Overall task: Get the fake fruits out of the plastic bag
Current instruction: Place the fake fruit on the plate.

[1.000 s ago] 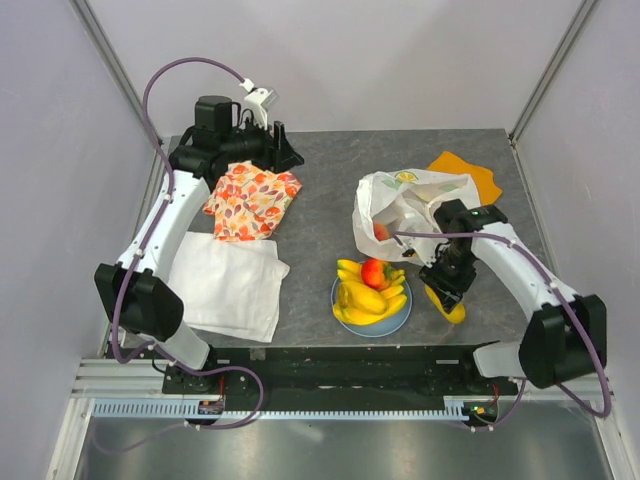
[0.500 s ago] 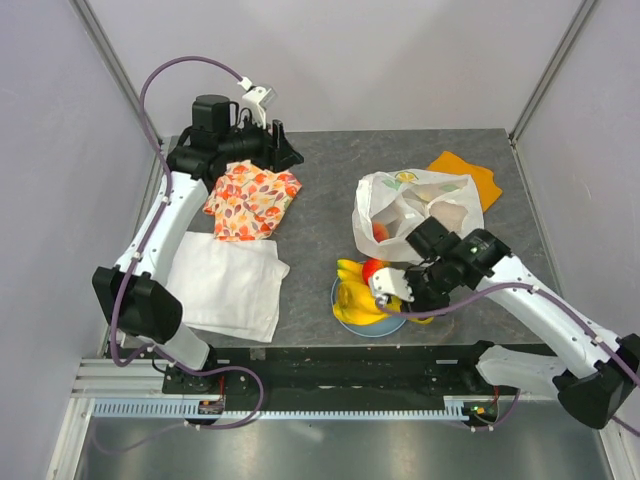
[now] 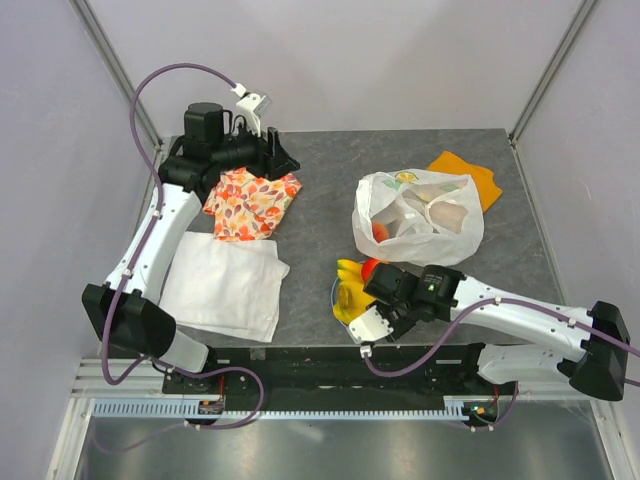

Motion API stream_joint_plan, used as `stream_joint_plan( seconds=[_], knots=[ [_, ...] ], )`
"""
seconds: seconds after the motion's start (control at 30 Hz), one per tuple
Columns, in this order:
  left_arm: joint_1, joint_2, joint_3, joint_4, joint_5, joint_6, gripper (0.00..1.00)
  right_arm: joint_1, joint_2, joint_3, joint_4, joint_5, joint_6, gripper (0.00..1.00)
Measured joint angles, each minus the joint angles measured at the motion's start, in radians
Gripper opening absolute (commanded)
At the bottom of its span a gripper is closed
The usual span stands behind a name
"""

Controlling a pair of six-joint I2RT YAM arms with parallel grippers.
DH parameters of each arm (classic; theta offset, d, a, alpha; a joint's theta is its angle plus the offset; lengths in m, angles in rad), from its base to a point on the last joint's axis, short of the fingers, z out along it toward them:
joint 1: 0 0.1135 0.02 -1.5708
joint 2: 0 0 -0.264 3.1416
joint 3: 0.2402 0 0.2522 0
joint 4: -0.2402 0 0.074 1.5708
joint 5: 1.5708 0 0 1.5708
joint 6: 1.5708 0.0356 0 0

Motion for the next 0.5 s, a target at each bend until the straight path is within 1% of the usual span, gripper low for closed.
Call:
stream_joint_plan(
  seconds=[0.4,0.5],
  knots=[
    [0.0,-0.018,-0.039,-0.003,-0.001,0.0,0.62,0.078,-0.042,-0.026,-0.045,-0.011,-0.117,0.36],
    [0.0,-0.037,-0.052,-0.003,-0.002,0.0,0.62,0.096,-0.059,-0.056,-0.029,-0.008,-0.124,0.36]
  ],
)
